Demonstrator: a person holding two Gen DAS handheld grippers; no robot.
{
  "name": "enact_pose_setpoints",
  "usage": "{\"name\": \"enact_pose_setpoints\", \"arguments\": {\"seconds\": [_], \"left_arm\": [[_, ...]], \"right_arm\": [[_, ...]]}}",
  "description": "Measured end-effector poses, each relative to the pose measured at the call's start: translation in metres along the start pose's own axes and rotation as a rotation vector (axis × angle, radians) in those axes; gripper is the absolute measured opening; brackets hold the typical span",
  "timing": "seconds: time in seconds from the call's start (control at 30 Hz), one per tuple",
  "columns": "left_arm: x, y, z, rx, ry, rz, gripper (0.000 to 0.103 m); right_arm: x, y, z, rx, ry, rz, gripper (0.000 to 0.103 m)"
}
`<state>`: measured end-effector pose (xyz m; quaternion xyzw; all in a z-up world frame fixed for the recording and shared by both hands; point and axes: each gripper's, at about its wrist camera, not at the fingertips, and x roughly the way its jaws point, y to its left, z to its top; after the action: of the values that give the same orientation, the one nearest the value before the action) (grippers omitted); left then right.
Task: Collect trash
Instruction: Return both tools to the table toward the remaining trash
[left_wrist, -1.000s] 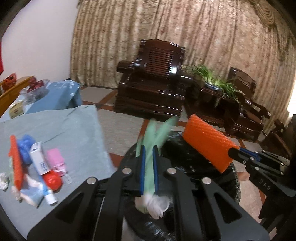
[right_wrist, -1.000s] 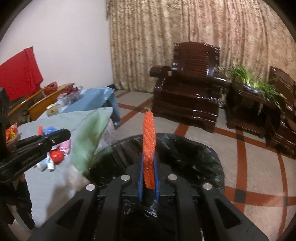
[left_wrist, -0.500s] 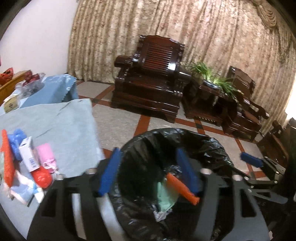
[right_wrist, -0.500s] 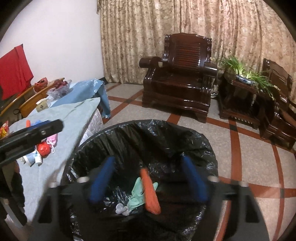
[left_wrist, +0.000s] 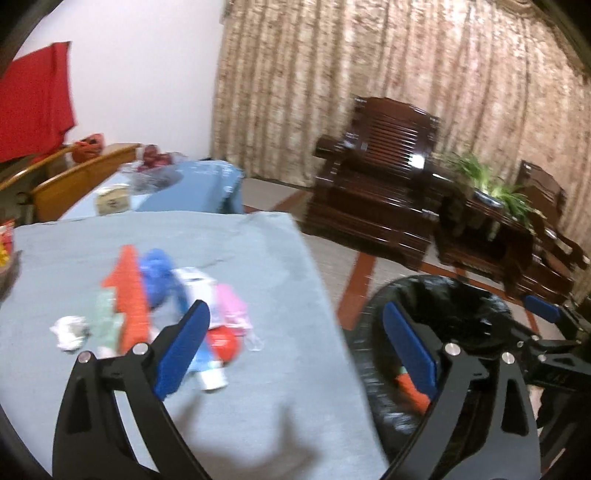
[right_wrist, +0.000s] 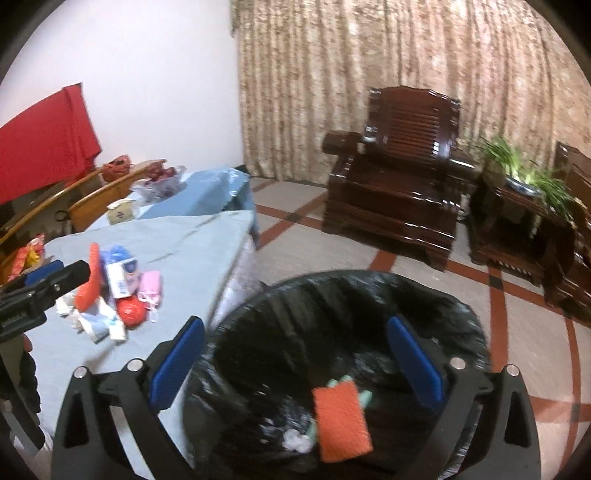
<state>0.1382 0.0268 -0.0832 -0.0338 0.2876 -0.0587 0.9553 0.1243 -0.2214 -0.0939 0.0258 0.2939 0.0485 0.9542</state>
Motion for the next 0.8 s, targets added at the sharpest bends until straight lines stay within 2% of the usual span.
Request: {"name": "enact_pose_setpoints", "arguments": {"seconds": [0.43,0.67,0.8], "left_arm": [[-0.037,0.12,-0.01,-0.083,-0.024,0.239,0.092],[-0.033,0.161,-0.026,-0.122,0.011,0.31,0.092],[-0.021,0.177,-0.035,-0.139,0.04,0.331,0.092]], "right_arm": [[0.036,0.09,0.014,-0.066,-0.034,0.135,0.097],[0.058,0.135,0.006,-0.113,-0.028,0.188,0.097],[0.071,0.157,0.0,-0.129,-0.018,0.212,0.092]]}}
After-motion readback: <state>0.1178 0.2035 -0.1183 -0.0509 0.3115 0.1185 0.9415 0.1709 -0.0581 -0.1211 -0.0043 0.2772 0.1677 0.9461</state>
